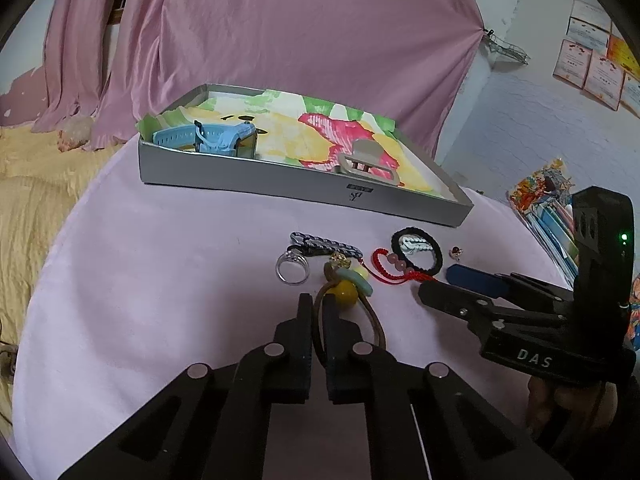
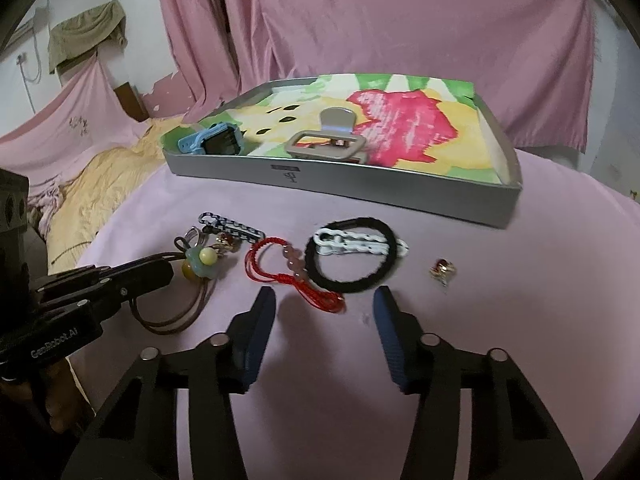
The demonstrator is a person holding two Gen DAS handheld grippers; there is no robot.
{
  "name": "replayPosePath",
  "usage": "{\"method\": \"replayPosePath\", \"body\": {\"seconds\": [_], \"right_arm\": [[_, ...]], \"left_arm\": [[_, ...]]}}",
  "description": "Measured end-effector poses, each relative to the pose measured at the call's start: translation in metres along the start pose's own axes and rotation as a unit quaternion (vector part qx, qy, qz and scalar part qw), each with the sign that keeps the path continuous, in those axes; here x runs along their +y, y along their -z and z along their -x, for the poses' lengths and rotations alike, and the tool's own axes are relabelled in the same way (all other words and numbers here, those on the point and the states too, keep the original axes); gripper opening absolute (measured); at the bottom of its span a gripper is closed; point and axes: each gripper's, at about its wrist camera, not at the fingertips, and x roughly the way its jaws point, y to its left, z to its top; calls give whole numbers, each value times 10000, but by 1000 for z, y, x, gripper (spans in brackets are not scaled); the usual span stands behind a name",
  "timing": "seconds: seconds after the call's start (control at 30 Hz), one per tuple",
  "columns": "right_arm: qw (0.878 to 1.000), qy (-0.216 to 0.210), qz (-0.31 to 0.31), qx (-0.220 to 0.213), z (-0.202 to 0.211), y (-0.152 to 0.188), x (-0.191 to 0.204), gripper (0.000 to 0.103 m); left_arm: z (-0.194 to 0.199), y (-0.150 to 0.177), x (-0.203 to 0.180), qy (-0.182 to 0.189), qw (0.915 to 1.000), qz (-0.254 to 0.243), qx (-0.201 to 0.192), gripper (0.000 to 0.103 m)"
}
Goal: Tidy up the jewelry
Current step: 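Grasp the yellow bead pendant with the left gripper while the right gripper grasps the red string bracelet, then carry the yellow pendant with the left gripper while the right gripper carries the red bracelet into the tray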
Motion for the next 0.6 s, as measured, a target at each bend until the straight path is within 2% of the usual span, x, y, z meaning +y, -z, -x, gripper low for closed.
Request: {"method": "replayPosePath", "body": {"seconds": [0.17, 0.27, 0.6], "right_arm": [[9999, 102, 137, 21, -3, -4, 6, 16], [9999, 56, 100, 8, -2, -3, 4, 10], [9996, -276, 33, -70, 8, 6, 4, 6]], "left_arm": [[0, -1, 2, 39, 10000, -8, -35, 3], [1, -1, 1, 39, 10000, -46, -58, 3], [9, -5, -4, 122, 9997, -124, -175, 3]]}}
